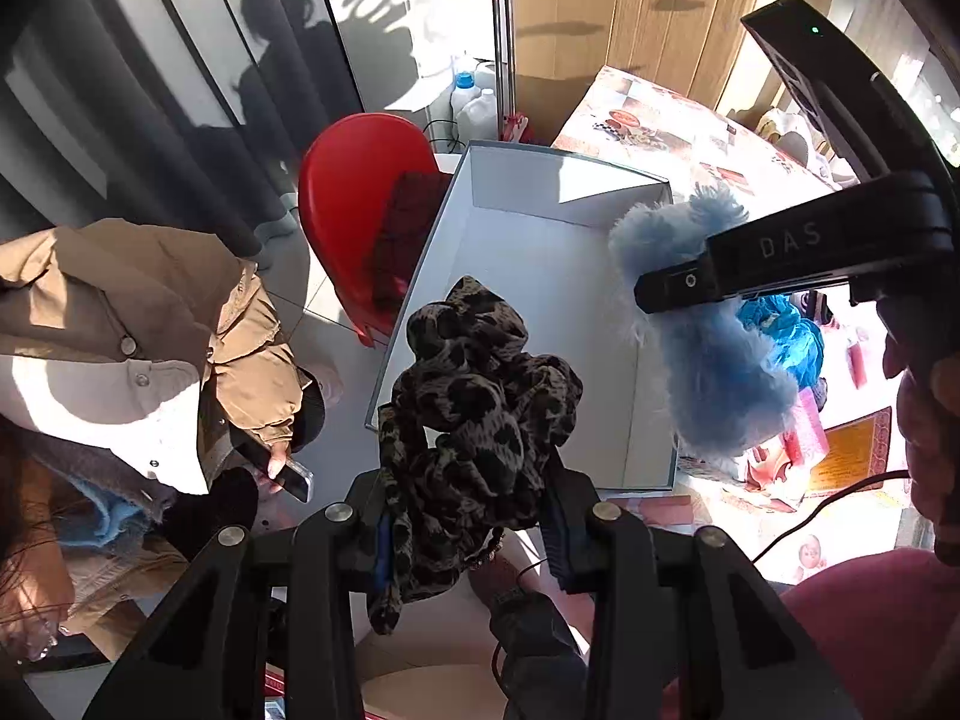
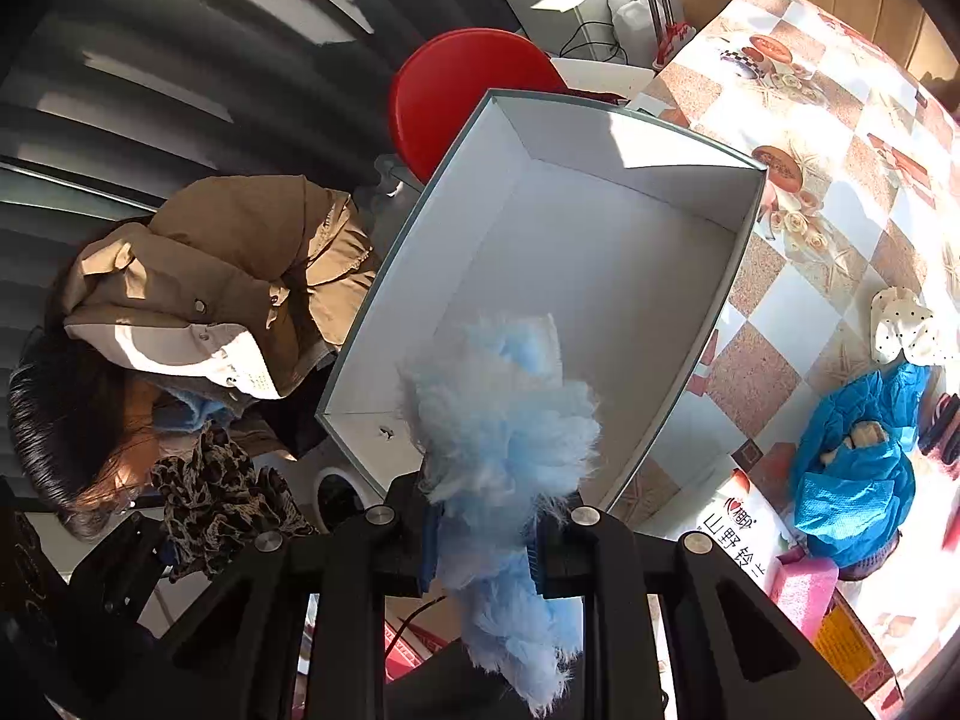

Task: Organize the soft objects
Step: 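Carry the scrunchie and duster with both tools over the white box, then open both tools to drop the scrunchie and duster into the box, then withdraw both tools from the box back toward the table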

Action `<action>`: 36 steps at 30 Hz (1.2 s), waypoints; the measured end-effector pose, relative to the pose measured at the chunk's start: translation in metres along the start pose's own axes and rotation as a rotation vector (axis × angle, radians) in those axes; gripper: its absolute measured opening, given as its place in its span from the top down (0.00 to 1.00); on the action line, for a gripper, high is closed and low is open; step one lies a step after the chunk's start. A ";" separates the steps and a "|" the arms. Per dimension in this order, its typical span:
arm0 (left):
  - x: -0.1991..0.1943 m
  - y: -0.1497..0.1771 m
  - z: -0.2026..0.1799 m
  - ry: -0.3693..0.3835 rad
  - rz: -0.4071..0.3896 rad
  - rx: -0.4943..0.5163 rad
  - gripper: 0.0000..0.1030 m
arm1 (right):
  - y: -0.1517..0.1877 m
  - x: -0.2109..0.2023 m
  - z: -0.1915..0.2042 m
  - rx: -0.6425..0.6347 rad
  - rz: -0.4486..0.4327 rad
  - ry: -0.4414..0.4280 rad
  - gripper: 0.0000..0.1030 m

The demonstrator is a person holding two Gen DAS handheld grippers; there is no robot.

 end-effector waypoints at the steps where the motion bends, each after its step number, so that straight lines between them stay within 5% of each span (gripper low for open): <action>1: 0.003 -0.003 0.000 0.003 0.006 -0.002 0.59 | -0.004 -0.002 -0.003 0.005 -0.011 0.002 0.77; 7: 0.030 -0.018 -0.001 0.032 0.060 -0.034 0.59 | -0.027 -0.005 -0.014 0.017 -0.059 0.006 0.77; 19: 0.063 -0.021 -0.004 0.034 0.129 -0.064 0.58 | -0.043 0.024 -0.014 0.013 -0.020 0.035 0.77; 24: 0.065 -0.020 -0.002 0.022 0.122 -0.069 0.47 | -0.044 0.028 -0.012 0.002 -0.015 0.048 0.75; 26: 0.066 -0.020 -0.003 0.018 0.118 -0.072 0.34 | -0.044 0.028 -0.011 0.001 -0.015 0.055 0.66; 28: 0.062 -0.022 -0.003 0.021 0.084 -0.086 0.17 | -0.045 0.027 -0.011 0.001 -0.018 0.058 0.31; 30: 0.058 -0.025 -0.003 0.032 0.055 -0.092 0.15 | -0.045 0.025 -0.012 0.003 -0.025 0.059 0.15; 33: 0.055 -0.026 -0.003 0.040 0.040 -0.094 0.00 | -0.044 0.022 -0.013 0.010 -0.022 0.059 0.14; 34: 0.053 -0.026 -0.004 0.050 0.034 -0.098 0.00 | -0.044 0.021 -0.014 0.008 -0.017 0.070 0.00; 36: 0.048 -0.028 -0.002 0.066 0.027 -0.099 0.00 | -0.041 0.018 -0.014 0.001 -0.016 0.087 0.00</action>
Point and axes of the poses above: each gripper's, at about its wrist camera, not at the fingertips, and x roughly the way its jaws point, z to its left, y to its underside, the point moved 5 cm from there along x, roughly the way its jaws point, and after that the axes turned 11 degrees about -z, right-handed, at the moved point
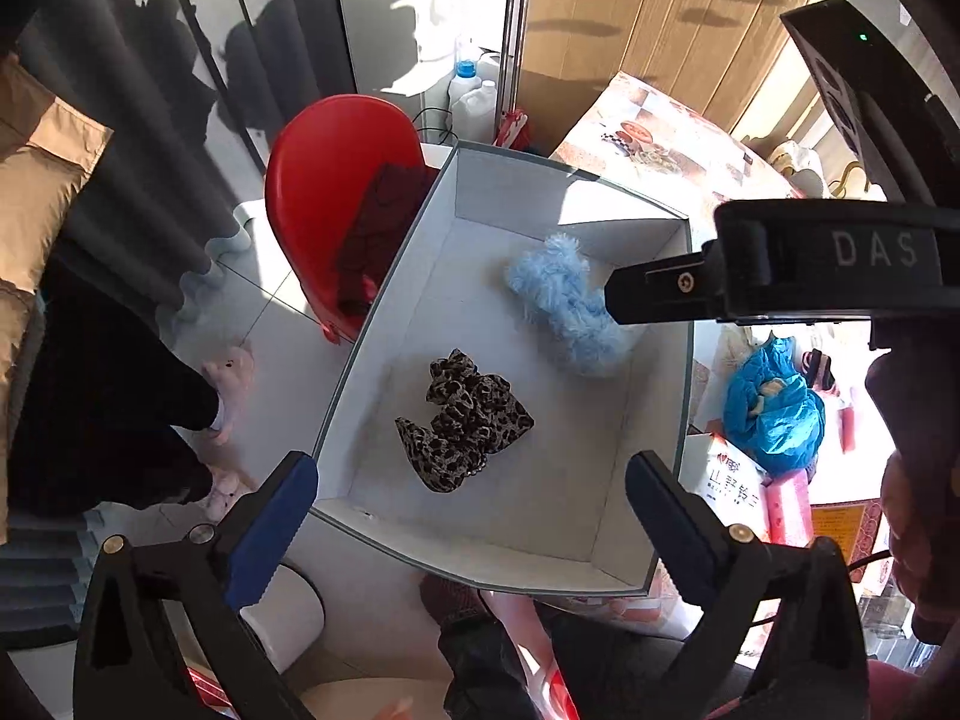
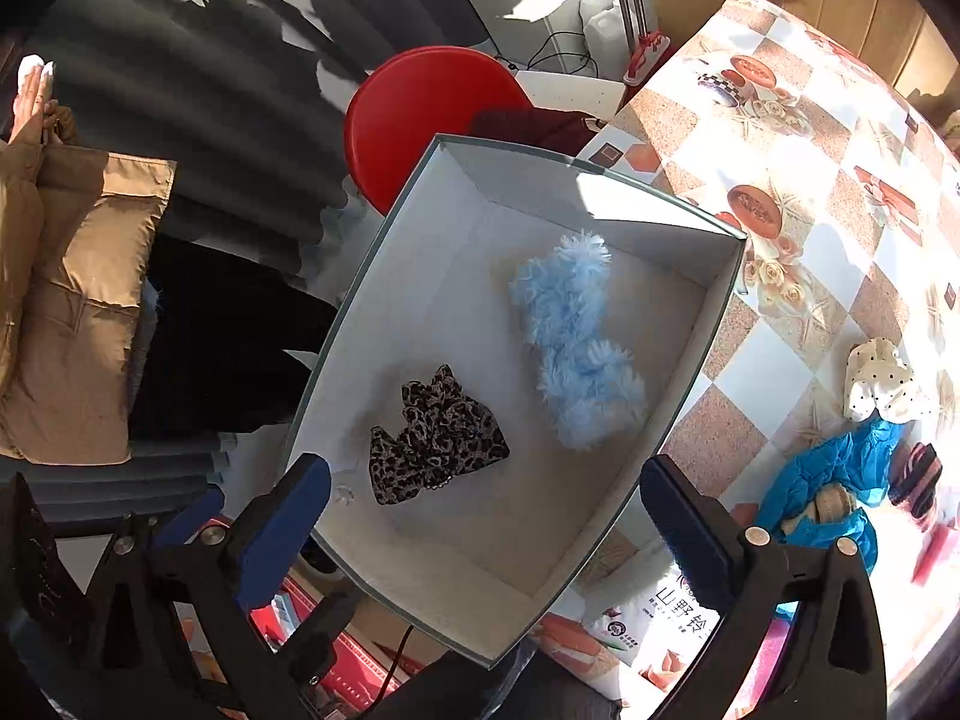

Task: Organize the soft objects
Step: 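Withdraw both tools from the box back toward the table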

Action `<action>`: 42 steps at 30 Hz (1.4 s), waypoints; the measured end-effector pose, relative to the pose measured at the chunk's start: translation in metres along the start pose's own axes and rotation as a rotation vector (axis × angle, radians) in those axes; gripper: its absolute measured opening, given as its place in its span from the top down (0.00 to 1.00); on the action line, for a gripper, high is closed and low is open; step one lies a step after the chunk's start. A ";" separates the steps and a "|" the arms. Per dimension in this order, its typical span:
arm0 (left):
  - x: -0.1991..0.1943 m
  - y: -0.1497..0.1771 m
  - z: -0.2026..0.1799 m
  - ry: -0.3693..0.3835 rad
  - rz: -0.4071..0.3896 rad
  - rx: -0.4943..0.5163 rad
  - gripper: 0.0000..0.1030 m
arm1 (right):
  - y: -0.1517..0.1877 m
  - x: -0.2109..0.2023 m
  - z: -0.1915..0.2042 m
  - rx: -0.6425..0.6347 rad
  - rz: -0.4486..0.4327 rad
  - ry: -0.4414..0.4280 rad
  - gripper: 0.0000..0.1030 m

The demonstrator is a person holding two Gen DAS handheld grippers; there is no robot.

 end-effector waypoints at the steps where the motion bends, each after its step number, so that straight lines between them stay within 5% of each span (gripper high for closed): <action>1: -0.002 0.000 0.000 0.006 0.002 0.009 0.00 | 0.002 -0.002 -0.001 -0.001 0.001 0.002 0.00; 6: -0.016 0.009 -0.007 0.033 0.040 0.083 0.00 | 0.018 -0.011 -0.002 0.030 0.024 0.013 0.00; 21: -0.032 0.034 -0.005 -0.039 0.060 0.192 0.00 | 0.061 -0.006 0.017 0.065 0.081 -0.004 0.00; 42: -0.047 0.039 0.020 -0.068 0.010 0.063 0.00 | 0.068 0.003 0.039 -0.044 0.146 0.038 0.00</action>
Point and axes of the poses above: each gripper's, at about its wrist camera, not at the fingertips, and x roughly the way its jaws point, z to its left, y to its underside, the point moved 5 cm from there along x, roughly the way its jaws point, and after that the axes turned 11 degrees about -z, right-handed, at the moved point
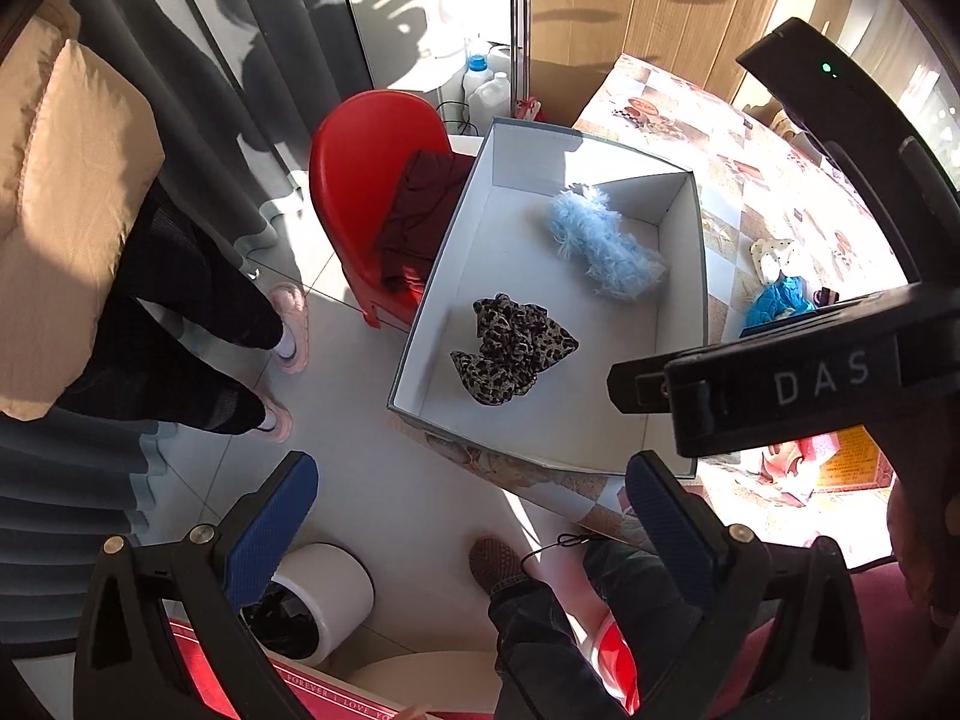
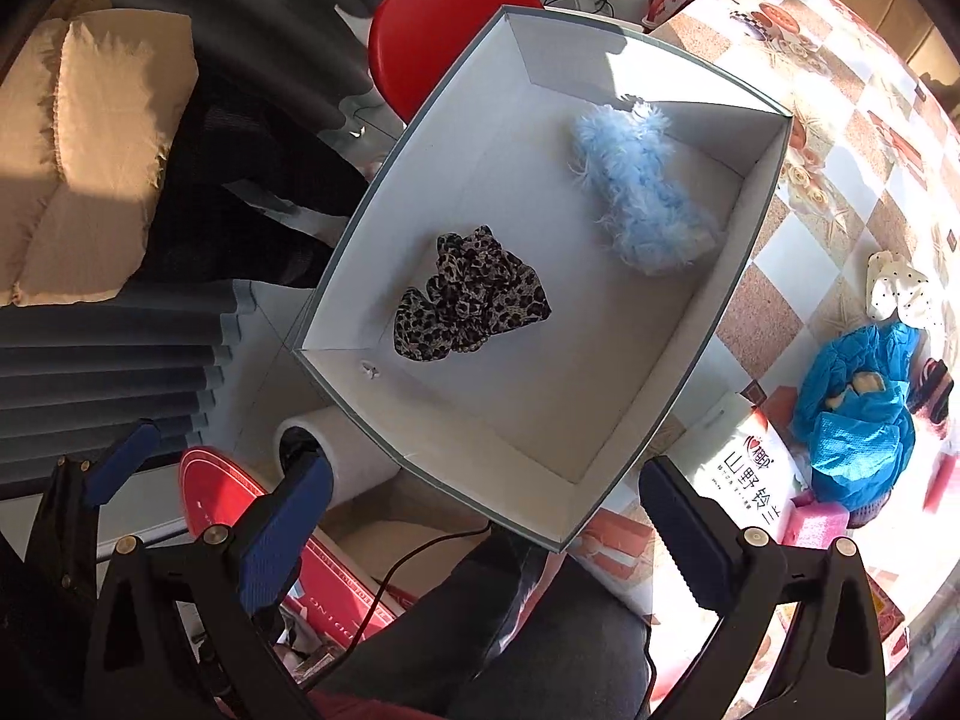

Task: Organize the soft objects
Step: 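Withdraw both tools from the box back toward the table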

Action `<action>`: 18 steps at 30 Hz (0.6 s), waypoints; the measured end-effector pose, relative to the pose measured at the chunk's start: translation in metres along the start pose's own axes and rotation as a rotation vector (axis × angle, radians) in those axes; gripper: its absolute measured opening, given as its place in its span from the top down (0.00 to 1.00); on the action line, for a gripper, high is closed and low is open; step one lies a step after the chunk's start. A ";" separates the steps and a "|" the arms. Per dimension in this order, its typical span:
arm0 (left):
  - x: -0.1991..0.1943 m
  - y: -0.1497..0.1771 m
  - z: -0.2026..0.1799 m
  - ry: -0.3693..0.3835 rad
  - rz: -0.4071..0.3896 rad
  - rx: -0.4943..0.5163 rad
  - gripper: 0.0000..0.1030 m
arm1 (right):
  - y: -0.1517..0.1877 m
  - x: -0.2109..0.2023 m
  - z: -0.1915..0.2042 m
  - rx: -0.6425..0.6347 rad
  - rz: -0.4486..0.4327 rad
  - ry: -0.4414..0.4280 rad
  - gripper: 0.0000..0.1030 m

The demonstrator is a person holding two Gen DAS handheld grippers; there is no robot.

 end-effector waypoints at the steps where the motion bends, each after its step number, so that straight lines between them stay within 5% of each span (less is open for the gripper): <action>1: 0.000 0.000 0.000 0.003 0.000 -0.003 0.00 | 0.000 0.000 0.000 -0.002 0.000 0.003 0.00; 13: 0.000 -0.004 -0.001 0.005 -0.007 0.051 0.00 | -0.003 -0.007 -0.004 0.059 -0.048 -0.003 0.00; 18: -0.008 -0.010 0.003 -0.017 -0.042 0.077 0.00 | -0.010 -0.024 0.001 0.062 -0.131 -0.016 0.00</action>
Point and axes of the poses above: each gripper's, at about its wrist camera, not at the fingertips, and x roughly the way its jaws point, z to its left, y to its underside, the point moved 5 cm from there along x, roughly the way its jaws point, and after that the axes turned 11 degrees about -z, right-handed, at the moved point
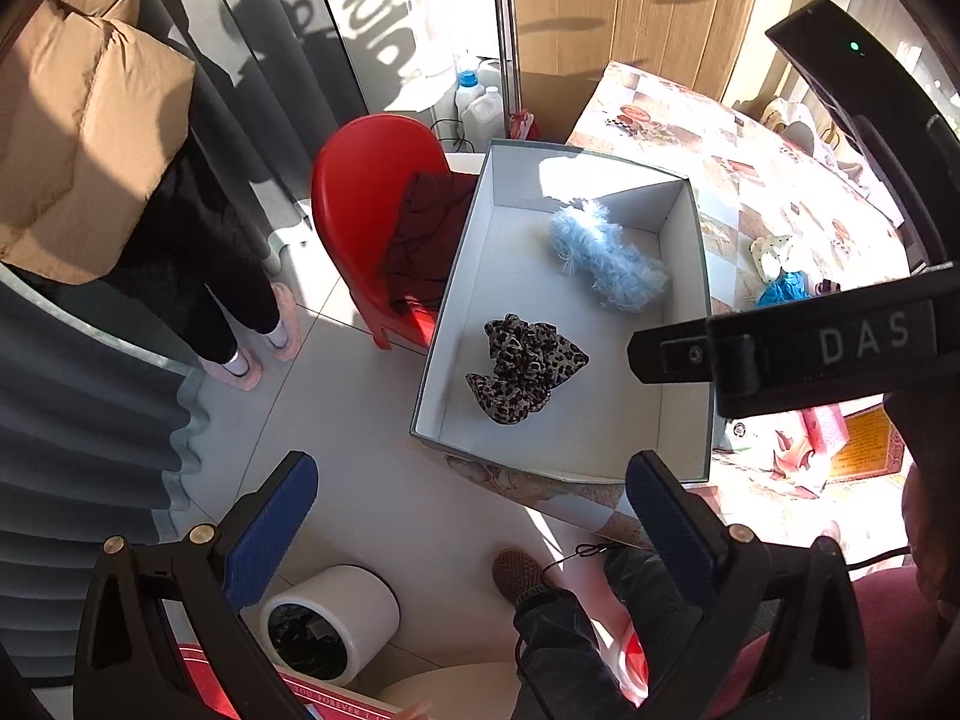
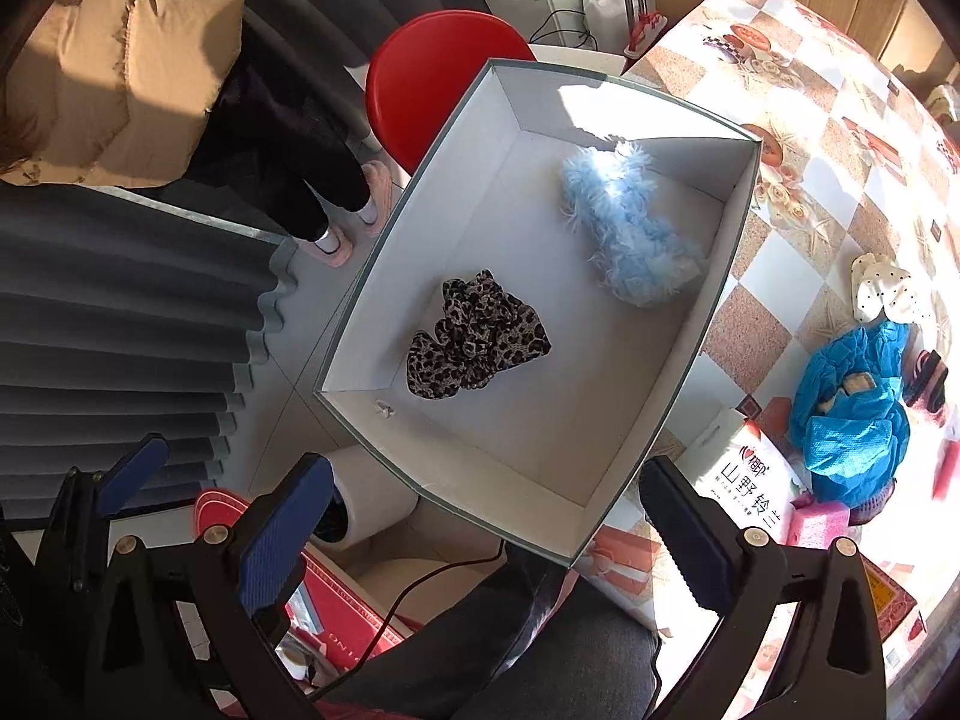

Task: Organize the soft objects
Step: 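Withdraw both tools from the box back toward the table, then grasp the white polka-dot scrunchie with left tool while right tool grasps the pink sponge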

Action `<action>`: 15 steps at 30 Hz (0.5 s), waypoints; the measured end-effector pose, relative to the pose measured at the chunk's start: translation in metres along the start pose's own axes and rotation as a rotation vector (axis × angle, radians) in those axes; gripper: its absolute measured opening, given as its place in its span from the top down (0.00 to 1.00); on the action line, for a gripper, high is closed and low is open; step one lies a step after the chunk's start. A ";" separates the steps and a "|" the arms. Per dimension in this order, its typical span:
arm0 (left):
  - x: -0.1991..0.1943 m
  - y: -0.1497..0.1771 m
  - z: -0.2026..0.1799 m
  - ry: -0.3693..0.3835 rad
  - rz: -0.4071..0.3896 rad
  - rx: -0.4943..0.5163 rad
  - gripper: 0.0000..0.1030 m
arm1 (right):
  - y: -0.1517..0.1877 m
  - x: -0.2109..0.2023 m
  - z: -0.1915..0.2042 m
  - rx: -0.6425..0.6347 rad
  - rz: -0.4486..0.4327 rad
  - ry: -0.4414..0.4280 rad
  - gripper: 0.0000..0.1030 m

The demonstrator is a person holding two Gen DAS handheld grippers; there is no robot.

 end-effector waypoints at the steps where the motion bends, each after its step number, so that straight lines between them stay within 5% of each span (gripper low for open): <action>1: -0.001 -0.001 0.000 0.003 -0.006 0.005 0.00 | -0.001 -0.007 0.001 0.000 -0.030 -0.002 0.00; 6: 0.006 -0.005 -0.018 0.058 -0.001 0.065 0.00 | 0.010 -0.045 -0.023 0.080 -0.152 0.029 0.00; 15: 0.025 -0.029 -0.106 0.240 0.018 0.293 0.00 | 0.073 -0.121 -0.137 0.507 -0.299 0.152 0.00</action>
Point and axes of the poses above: each gripper's, at about its wrist camera, not at the fingertips, and x roughly the way its jaws point, z to its left, y to its underside, the point moved 5 cm from there along x, roughly the way its jaws point, and after that the axes turned 11 degrees about -z, right-handed, at the moved point
